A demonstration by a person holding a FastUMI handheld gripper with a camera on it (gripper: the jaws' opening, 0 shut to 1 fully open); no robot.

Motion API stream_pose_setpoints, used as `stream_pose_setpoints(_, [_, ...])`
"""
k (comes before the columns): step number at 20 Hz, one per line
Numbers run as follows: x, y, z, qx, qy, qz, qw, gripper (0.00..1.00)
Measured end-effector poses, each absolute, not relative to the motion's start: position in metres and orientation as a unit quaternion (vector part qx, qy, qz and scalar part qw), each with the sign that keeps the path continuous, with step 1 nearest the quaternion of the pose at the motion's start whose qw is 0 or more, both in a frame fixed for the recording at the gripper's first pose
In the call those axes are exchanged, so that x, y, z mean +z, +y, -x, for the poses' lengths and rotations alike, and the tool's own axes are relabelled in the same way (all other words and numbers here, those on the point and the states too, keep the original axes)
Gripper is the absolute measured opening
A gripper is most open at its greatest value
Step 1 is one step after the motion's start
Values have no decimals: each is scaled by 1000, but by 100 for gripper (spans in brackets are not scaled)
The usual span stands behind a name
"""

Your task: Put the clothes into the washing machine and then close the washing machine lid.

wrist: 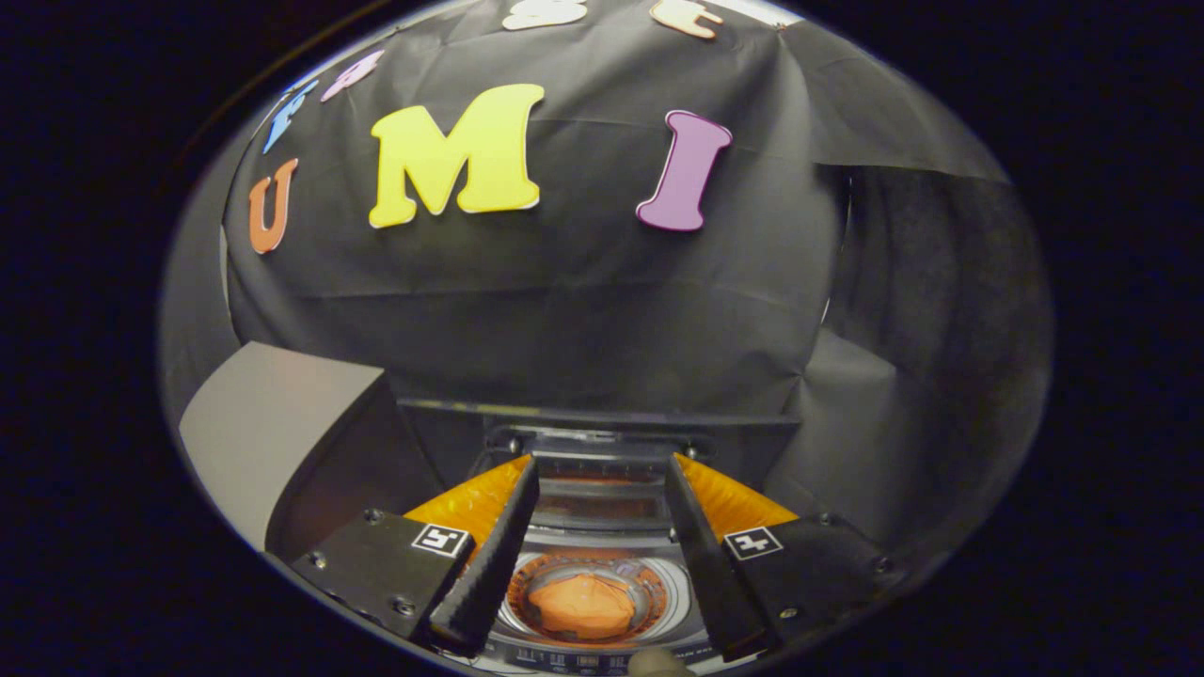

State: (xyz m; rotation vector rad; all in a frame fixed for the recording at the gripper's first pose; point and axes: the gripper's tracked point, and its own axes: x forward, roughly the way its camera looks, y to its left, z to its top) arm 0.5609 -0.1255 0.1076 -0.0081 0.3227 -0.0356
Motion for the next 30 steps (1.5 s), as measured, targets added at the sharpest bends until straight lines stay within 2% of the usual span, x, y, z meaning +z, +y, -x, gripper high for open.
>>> stream_pose_setpoints(8, [139,-130,-625,-28,153,-14,988,84])
stream_pose_setpoints(17, [93,-140,-680,-46,216,-26,975,84])
stream_pose_setpoints(20, [85,-146,-679,-53,227,-19,972,84])
stream_pose_setpoints(23, [79,-145,-675,-46,224,-21,973,96])
stream_pose_setpoints(30, [75,-145,-648,-46,216,-20,975,97])
